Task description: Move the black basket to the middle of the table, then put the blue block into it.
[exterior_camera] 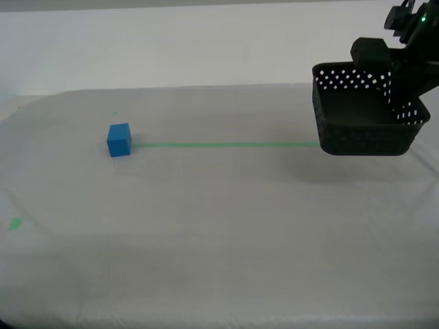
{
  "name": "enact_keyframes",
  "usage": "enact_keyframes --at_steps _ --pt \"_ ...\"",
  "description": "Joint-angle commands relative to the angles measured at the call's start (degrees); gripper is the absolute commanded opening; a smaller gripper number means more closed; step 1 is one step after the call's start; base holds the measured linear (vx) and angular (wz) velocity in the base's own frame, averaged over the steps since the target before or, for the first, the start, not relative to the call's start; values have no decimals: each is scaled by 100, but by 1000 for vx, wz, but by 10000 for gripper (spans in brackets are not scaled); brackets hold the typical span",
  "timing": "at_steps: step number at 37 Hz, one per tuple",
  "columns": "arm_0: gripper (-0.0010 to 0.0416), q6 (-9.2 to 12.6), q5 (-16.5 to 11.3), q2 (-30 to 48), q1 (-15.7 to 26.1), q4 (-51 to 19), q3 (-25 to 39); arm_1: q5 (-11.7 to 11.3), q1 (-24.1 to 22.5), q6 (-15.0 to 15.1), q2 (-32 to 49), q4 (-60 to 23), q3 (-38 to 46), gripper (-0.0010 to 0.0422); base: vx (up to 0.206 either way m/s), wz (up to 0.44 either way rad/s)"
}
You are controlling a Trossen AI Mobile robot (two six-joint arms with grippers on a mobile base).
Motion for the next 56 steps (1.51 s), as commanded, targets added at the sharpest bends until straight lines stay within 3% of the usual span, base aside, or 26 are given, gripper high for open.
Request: enact_keyframes --at_steps 1,8,20,27,41,46,56 --pt "-1 -22 -28 -170 15 -199 127 -4 -2 9 -2 31 2 0 0 0" --pt "-1 -20 -46 -485 101 -380 205 -4 0 9 -2 31 2 0 0 0" --pt "-1 175 -221 -800 337 -870 208 -4 -2 9 -2 31 2 0 0 0" --pt "-1 457 -348 -817 739 -866 210 -4 -2 9 -2 31 2 0 0 0" --pt "-1 1268 -450 -793 1805 -365 243 -4 0 9 -2 31 2 0 0 0" --pt "-1 1456 -459 -793 2033 -352 374 -4 0 9 -2 31 2 0 0 0" --pt "-1 1585 -529 -793 2138 -271 933 -4 0 9 -2 31 2 0 0 0"
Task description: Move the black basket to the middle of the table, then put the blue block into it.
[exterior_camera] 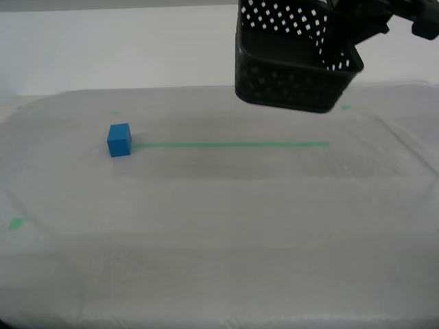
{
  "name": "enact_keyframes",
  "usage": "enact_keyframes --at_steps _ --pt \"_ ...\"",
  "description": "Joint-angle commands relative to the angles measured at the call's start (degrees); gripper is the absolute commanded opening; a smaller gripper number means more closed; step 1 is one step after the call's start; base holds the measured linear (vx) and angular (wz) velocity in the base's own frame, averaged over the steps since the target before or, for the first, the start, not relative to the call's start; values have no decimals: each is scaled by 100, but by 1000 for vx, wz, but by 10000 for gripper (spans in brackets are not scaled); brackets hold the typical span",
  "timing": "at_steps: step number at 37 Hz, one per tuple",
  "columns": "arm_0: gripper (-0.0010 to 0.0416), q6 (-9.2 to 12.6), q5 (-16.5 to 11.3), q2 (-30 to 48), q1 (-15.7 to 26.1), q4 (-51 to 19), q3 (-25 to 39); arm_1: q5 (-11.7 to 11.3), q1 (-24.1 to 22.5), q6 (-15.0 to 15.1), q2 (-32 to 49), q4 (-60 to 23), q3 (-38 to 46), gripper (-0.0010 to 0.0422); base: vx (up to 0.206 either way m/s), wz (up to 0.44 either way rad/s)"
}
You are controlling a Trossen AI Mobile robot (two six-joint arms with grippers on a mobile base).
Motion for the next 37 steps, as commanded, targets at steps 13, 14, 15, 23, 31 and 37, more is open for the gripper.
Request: enact_keyframes --at_steps 13,14,15,23,31,37 --pt "-1 140 -122 0 15 22 691 -4 -2 9 -2 28 2 0 0 0" --pt "-1 160 -131 -2 15 24 680 -4 -2 9 -2 28 2 0 0 0" --pt "-1 179 -138 0 15 24 671 -4 0 9 -2 28 2 0 0 0" --pt "-1 219 -470 452 48 15 787 -4 -2 7 -2 28 2 0 0 0" --pt "-1 83 -466 966 68 2 1108 -4 -2 7 -2 28 2 0 0 0" --pt "-1 20 -439 1322 70 -15 1414 -4 -2 9 -2 28 2 0 0 0"
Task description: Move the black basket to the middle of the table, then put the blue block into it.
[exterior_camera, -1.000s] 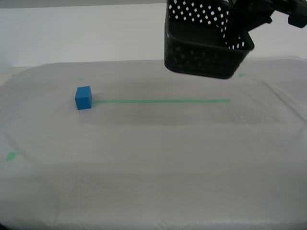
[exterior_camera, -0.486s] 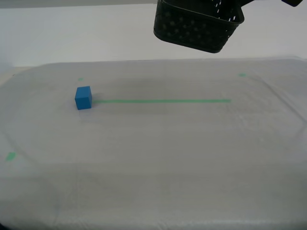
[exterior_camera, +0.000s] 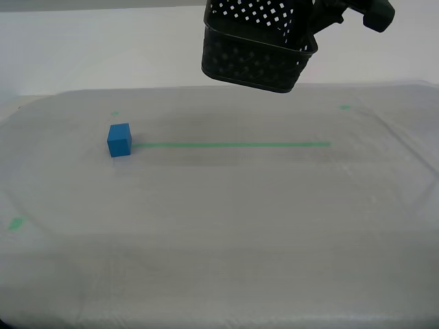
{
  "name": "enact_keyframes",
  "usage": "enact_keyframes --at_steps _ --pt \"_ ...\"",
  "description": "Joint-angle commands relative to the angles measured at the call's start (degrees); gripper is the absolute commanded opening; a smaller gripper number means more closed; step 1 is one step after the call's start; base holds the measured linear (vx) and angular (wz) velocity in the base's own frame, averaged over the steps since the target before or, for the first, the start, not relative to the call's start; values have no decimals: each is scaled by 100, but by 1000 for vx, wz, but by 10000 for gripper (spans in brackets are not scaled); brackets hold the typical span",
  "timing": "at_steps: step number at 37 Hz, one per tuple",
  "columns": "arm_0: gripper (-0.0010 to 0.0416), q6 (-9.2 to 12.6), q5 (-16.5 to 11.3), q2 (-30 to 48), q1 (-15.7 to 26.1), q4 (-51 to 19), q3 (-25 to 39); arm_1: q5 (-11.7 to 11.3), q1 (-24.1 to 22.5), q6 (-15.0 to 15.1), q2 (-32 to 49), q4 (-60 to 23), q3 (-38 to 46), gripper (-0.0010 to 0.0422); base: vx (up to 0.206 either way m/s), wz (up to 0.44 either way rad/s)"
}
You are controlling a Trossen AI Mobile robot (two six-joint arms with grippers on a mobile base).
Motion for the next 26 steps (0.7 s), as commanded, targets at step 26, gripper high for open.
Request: enact_keyframes --at_steps 26 --pt "-1 -149 94 1552 0 -98 1139 -4 0 9 -2 31 2 0 0 0"
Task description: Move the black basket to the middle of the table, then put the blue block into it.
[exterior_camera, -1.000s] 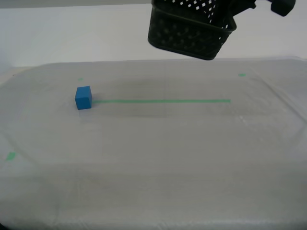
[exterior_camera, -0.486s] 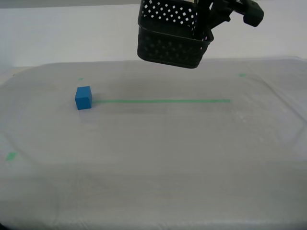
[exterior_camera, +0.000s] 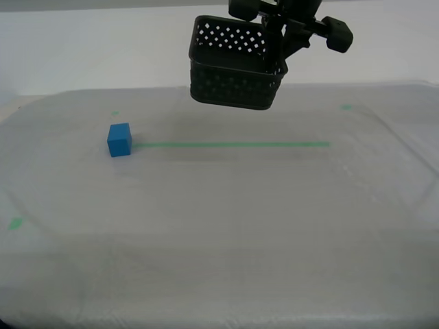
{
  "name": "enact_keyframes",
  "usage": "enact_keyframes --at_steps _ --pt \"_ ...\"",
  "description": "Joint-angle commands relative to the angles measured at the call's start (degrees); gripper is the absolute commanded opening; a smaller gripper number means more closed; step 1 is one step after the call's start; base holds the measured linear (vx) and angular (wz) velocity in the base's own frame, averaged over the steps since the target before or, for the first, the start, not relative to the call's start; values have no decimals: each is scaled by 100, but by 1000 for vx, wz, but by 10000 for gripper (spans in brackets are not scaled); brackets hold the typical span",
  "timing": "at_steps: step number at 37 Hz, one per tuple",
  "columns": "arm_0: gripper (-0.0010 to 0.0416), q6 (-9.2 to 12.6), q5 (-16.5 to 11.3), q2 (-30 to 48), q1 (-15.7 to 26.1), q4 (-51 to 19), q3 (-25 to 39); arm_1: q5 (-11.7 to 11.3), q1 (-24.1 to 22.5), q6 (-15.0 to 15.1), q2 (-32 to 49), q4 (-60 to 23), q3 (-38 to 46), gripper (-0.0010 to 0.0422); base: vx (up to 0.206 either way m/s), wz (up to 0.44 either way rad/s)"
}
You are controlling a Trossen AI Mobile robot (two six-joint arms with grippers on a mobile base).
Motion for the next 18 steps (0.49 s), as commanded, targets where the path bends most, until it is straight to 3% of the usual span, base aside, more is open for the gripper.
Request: enact_keyframes --at_steps 1,18 --pt "-1 -17 55 186 -4 -31 168 -2 -2 9 -2 33 2 0 0 0" --pt "-1 -57 280 1071 -98 -149 636 -2 -2 9 -2 31 2 0 0 0"
